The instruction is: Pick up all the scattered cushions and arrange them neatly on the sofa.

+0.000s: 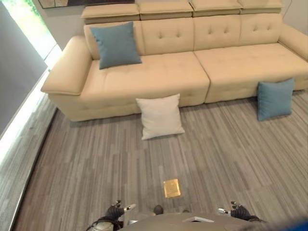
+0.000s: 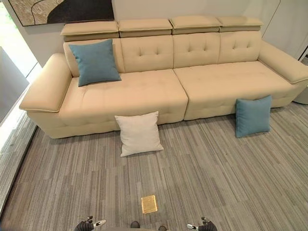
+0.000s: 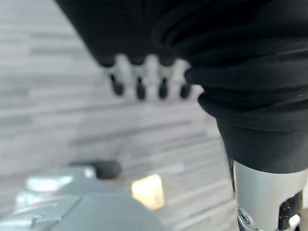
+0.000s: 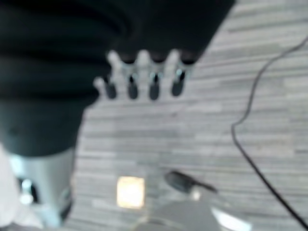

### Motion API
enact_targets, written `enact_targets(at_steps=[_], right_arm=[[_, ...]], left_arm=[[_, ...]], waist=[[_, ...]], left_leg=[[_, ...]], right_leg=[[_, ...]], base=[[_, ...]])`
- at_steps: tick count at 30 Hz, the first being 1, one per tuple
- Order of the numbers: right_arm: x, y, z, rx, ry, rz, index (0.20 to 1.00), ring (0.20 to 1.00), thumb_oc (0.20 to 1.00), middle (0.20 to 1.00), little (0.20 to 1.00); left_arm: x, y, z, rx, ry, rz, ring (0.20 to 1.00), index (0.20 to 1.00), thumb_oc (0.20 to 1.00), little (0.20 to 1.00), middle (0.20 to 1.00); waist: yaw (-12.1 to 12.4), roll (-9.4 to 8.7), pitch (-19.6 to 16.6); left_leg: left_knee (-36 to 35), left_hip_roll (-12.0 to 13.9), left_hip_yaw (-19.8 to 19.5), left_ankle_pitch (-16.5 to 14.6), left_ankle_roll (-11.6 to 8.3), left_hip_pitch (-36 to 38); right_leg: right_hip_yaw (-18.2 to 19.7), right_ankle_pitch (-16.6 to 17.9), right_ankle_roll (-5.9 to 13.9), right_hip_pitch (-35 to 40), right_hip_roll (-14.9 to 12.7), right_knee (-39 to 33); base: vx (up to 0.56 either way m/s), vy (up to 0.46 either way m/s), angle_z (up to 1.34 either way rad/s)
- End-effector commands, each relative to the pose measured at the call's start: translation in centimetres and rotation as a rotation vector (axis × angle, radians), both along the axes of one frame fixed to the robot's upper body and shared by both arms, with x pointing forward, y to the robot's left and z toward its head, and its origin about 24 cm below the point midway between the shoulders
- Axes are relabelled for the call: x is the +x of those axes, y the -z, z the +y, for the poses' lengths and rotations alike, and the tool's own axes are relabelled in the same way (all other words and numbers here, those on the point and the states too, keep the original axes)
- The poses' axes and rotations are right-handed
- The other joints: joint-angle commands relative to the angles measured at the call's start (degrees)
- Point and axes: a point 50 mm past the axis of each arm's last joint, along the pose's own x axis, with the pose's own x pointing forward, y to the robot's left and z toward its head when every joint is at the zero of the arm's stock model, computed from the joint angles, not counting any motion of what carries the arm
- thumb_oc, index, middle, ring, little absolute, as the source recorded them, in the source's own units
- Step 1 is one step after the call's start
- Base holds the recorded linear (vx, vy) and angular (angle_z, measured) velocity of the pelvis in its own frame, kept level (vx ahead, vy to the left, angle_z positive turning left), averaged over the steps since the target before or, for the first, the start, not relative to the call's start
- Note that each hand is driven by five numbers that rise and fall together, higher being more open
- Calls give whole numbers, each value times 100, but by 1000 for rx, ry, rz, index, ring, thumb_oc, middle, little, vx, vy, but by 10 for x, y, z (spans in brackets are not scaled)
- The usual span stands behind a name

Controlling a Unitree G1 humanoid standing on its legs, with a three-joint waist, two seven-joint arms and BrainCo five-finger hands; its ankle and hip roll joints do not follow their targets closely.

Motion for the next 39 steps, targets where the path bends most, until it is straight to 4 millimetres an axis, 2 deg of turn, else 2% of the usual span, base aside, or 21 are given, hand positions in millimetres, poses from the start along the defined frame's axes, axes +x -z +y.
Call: enact_targets(at_steps=[1, 7, 15, 19, 23, 27, 31, 33, 34, 37, 39], right_arm=[[19, -5, -3, -22, -61, -35, 1000, 1000, 1000, 1000, 1000], [26, -6, -1, -16, -80, -55, 1000, 1000, 1000, 1000, 1000], [34, -8, 0, -11, -84, -85, 1000, 1000, 1000, 1000, 1000], [39, -10, 1, -12, -94, -101, 1000, 1000, 1000, 1000, 1000], [51, -14, 1, -7, -84, -142, 1000, 1000, 1000, 1000, 1000], [56, -15, 2, 7, -82, -162, 1000, 1000, 1000, 1000, 1000], [60, -16, 5, 18, -90, -176, 1000, 1000, 1000, 1000, 1000], [65, -17, 10, 26, -110, -192, 1000, 1000, 1000, 1000, 1000], [67, -18, 12, 31, -118, -197, 1000, 1000, 1000, 1000, 1000], [73, -17, 22, 45, -163, -196, 1000, 1000, 1000, 1000, 1000], [72, -16, 25, 55, -171, -191, 1000, 1000, 1000, 1000, 1000]], left_arm=[[35, -6, -6, -6, 20, -83, 1000, 1000, 1000, 1000, 1000], [42, -7, -7, 0, 46, -95, 1000, 1000, 1000, 1000, 1000], [42, -6, -8, 8, 61, -81, 1000, 1000, 1000, 1000, 1000], [43, -6, -7, 15, 69, -71, 1000, 1000, 1000, 1000, 1000], [58, -11, -6, 25, 83, -107, 1000, 1000, 1000, 1000, 1000], [59, -11, -6, 31, 87, -105, 1000, 1000, 1000, 1000, 1000], [54, -10, -5, 34, 88, -85, 1000, 1000, 1000, 1000, 1000], [53, -10, -2, 46, 90, -76, 1000, 1000, 1000, 1000, 1000], [53, -10, -1, 48, 86, -78, 1000, 1000, 1000, 1000, 1000], [49, -10, 6, 59, 51, -73, 1000, 1000, 1000, 1000, 1000], [44, -9, 10, 60, 31, -56, 1000, 1000, 1000, 1000, 1000]], waist=[[68, -62, 121], [59, -86, 129], [54, -104, 125], [25, -131, 141], [-27, -247, 306], [-11, -325, 420], [6, -327, 437], [5, -331, 385], [38, -341, 366], [143, -366, 283], [194, -378, 232]], left_leg=[[44, 292, -443, -49, -568, 80], [99, 327, -460, -50, -611, 65], [151, 367, -517, -29, -645, 36], [262, 413, -567, -4, -725, -61], [843, 411, -574, -9, -870, -562], [1381, 330, -426, -30, -922, -862], [1205, 258, -155, 9, -795, -976], [934, 192, 263, 141, -638, -1128], [928, 155, 294, 134, -616, -1191], [889, 32, 72, 11, -520, -1085], [775, 21, 130, -21, -432, -973]], right_leg=[[-69, 147, 489, -81, -316, 140], [-87, 97, 445, -69, -276, 183], [-79, 31, 392, -86, -211, 257], [-116, -38, 308, -129, -159, 353], [-192, -54, 224, -290, -168, 450], [-300, -49, 179, -295, -199, 496], [-383, -53, 211, -263, -231, 463], [-452, -51, 248, -266, -225, 412], [-420, -80, 258, -305, -213, 440], [-223, -193, 282, -318, -177, 534], [-165, -246, 365, -263, -230, 616]], base=[[-9, -61, 4], [0, -43, 3], [-2, -45, 3], [-25, -65, 6], [-92, -66, 34], [-7, -42, 39], [58, 27, 20], [93, 51, 32], [123, 52, 35], [189, 85, -4], [200, 120, -37]])
